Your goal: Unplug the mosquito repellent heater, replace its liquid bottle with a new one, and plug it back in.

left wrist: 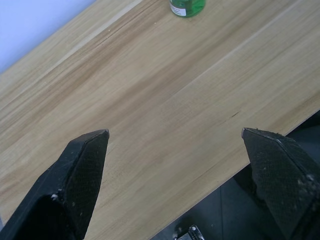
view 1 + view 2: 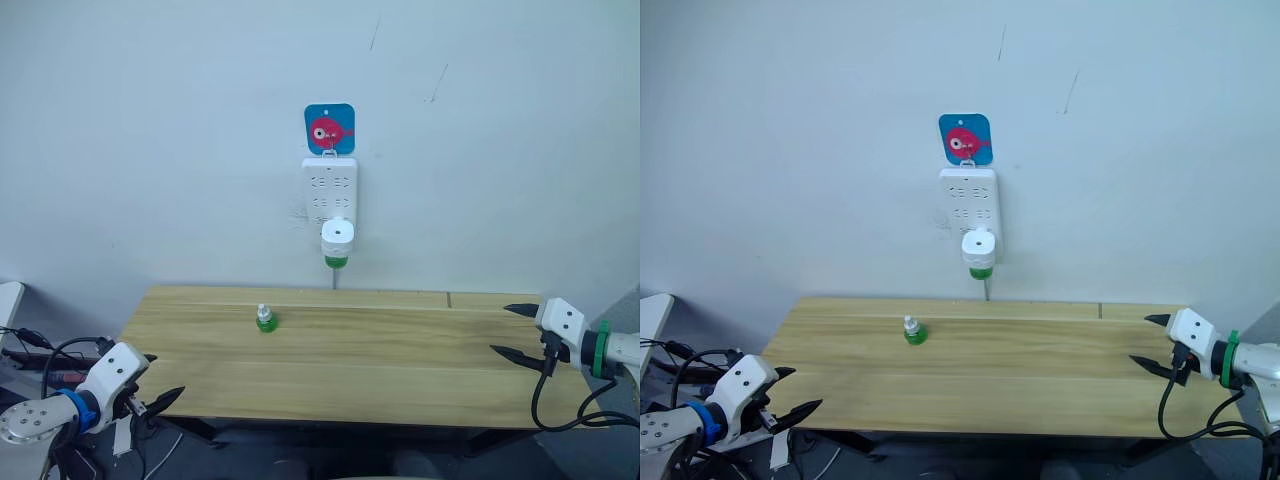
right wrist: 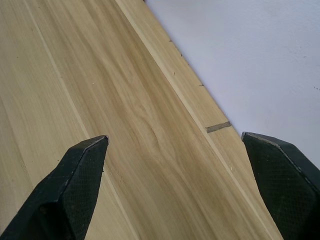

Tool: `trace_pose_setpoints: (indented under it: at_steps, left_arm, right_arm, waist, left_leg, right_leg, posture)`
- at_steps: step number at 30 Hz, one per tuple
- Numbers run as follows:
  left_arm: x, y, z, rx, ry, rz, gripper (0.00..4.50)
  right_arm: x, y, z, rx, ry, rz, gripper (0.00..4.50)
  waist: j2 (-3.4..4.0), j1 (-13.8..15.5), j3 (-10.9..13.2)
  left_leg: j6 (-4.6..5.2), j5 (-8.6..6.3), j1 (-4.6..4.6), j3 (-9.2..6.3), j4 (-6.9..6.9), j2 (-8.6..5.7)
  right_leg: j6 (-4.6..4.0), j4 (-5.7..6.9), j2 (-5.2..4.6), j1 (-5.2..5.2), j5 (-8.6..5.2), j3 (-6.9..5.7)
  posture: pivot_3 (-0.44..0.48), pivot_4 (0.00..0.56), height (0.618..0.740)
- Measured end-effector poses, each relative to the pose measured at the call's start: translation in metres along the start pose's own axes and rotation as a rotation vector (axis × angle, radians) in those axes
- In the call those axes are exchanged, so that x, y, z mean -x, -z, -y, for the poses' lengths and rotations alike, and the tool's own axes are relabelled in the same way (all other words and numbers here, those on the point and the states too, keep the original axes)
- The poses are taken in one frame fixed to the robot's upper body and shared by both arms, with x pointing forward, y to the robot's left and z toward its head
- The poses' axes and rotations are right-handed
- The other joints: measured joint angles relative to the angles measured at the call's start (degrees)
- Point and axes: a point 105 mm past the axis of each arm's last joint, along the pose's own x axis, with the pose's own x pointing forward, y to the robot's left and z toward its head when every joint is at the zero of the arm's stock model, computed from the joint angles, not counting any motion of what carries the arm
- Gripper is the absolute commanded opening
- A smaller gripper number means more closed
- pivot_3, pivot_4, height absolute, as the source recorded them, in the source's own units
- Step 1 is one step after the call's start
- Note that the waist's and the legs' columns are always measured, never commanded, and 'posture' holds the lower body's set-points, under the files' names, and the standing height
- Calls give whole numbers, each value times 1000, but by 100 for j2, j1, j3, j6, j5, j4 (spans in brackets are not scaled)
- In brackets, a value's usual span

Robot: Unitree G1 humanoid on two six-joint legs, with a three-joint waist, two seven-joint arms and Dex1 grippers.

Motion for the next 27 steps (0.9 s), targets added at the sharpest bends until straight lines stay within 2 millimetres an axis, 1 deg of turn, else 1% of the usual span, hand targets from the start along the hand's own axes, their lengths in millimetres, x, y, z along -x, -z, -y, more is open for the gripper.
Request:
trace_pose_setpoints:
  at_steps: [3, 8, 11, 17, 27]
  left_arm:
    - [0, -1, 1, -1, 5, 1, 4500]
    - [-1, -8, 1, -18, 9, 14, 4500]
    - [-1, -9, 1, -7, 11, 17, 4500]
    - [-2, -18, 4, -5, 37, 55, 4500]
    - [0, -21, 6, 11, 62, 82, 4500]
  right_arm:
    - [0, 0, 0, 0, 0, 0, 4469]
    - [-2, -8, 1, 17, -1, 11, 4469]
    - [-2, -8, 0, 14, -3, 8, 4469]
    - [-3, -10, -2, 16, -11, 9, 4469]
    - [-4, -14, -5, 16, -13, 8, 4469]
  waist:
    - [0, 0, 0]
    - [0, 0, 0]
    - [-2, 2, 1]
    - [0, 0, 3]
    - [-1, 1, 3]
  left_leg:
    - [0, 0, 0, 0, 0, 0]
    - [0, 0, 0, 0, 0, 0]
    - [0, 0, 0, 0, 0, 0]
    - [0, 0, 0, 0, 0, 0]
    - [0, 0, 0, 0, 0, 0]
  right_leg:
    - [0, 0, 0, 0, 0, 0]
    - [0, 0, 0, 0, 0, 0]
    - [0, 0, 0, 0, 0, 0]
    - [0, 0, 0, 0, 0, 0]
    - [0, 0, 0, 0, 0, 0]
  posture:
    - [94, 8, 734]
    - [94, 8, 734]
    - [94, 11, 734]
    - [88, 11, 734]
    - [86, 11, 734]
